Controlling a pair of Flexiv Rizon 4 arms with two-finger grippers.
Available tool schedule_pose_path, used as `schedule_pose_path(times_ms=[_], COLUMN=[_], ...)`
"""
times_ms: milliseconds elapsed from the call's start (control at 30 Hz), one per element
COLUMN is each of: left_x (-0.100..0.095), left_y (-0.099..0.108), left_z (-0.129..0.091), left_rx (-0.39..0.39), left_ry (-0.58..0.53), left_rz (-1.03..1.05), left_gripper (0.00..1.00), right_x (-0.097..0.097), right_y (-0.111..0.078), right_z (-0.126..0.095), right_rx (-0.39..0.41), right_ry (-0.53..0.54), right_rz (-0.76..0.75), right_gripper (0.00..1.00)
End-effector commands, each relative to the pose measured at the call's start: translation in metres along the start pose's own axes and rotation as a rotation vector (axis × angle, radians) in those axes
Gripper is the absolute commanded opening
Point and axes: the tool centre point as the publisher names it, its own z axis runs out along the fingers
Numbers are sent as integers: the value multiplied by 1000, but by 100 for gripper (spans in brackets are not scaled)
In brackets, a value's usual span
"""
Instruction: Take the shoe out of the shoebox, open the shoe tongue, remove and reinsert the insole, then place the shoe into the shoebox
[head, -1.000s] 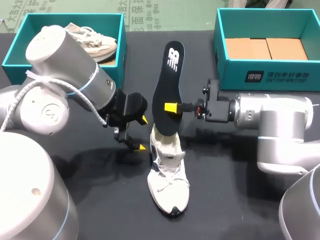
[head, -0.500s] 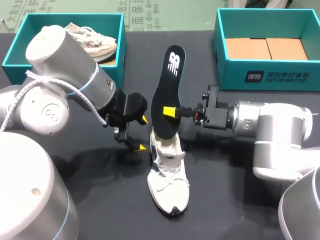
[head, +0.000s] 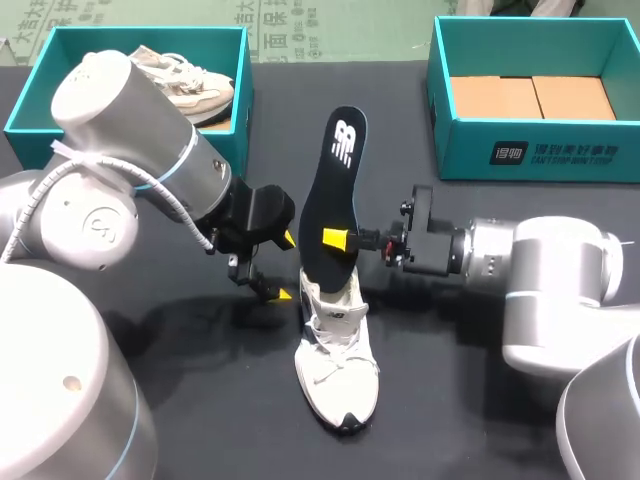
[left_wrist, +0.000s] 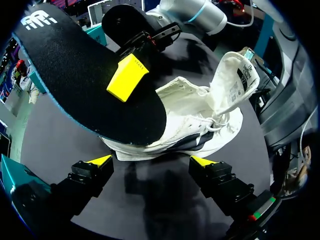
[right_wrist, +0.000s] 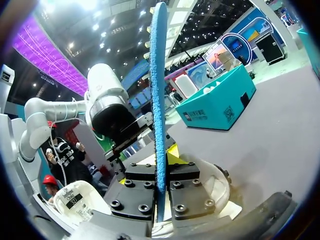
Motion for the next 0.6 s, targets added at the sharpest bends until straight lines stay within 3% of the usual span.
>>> schedule_pose_path(times_ms=[33, 600], left_x=[1, 1], left_y=[0, 0], left_z=[0, 0], left_rx=[-3, -3], left_ry=[-2, -2], left_rz=[0, 0], left_gripper=[100, 100], right_x=[-5, -9], right_y=[-6, -40], right_z=[-3, -6], right_rx=[23, 84], right_ry=[34, 124], right_rz=[18, 111], right_gripper=[0, 0])
